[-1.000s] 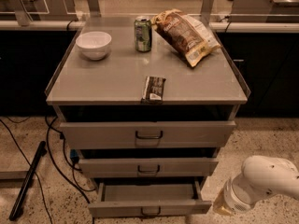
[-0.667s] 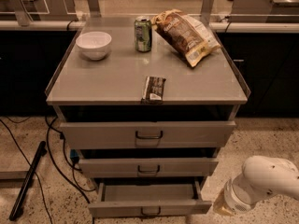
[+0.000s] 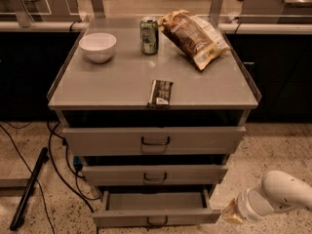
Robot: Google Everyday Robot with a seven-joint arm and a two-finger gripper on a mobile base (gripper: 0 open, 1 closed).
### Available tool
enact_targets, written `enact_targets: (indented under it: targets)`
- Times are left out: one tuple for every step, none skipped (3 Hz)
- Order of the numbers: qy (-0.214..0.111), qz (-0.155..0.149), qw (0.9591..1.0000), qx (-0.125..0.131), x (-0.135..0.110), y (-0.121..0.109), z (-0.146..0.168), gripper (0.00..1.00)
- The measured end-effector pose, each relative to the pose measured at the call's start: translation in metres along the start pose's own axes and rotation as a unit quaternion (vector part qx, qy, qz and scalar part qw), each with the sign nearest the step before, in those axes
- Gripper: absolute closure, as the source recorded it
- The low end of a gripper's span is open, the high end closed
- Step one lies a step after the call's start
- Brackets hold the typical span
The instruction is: Close bottom drawer
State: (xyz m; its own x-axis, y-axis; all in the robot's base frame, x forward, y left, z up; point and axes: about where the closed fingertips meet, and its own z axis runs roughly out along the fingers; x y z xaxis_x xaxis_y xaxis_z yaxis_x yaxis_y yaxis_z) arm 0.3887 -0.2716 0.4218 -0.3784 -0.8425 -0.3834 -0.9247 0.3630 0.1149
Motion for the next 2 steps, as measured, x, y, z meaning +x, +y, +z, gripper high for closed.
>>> enact_targets:
  targets:
    - [-0.085,0.012,0.9963,-0.010,0.0188,-0.0281,0.0565,1.00]
    - [-0.085,0.012,0.9962,-0.010,0.0188,-0.0281,0.0567,1.00]
